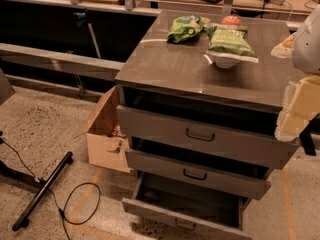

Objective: Pick green jalapeno chip bag from white bowl and place on counter

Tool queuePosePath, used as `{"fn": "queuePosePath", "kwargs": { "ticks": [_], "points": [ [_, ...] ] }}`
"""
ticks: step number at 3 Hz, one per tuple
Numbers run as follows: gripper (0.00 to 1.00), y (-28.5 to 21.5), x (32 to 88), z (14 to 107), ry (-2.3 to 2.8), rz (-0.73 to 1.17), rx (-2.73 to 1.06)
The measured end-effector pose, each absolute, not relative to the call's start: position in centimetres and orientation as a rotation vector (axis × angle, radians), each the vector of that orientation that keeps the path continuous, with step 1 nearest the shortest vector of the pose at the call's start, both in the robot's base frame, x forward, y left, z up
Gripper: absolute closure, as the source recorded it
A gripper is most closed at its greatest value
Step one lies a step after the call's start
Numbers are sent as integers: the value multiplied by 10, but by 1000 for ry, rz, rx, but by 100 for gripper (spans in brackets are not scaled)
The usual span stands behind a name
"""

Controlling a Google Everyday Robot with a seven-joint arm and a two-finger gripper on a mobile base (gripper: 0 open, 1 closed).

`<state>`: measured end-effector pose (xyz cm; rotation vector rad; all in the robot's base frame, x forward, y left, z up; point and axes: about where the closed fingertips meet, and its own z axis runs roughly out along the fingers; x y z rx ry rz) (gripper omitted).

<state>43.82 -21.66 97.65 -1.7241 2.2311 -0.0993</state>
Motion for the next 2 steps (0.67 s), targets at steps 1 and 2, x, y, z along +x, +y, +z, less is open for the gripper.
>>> {"fn": "queuePosePath", "kwargs": {
  "ticks": [1,2],
  "points": [
    [0,-216,439,978,2228,-98,-1720],
    [0,-217,456,980,2154,-74,-1666]
  ]
}}
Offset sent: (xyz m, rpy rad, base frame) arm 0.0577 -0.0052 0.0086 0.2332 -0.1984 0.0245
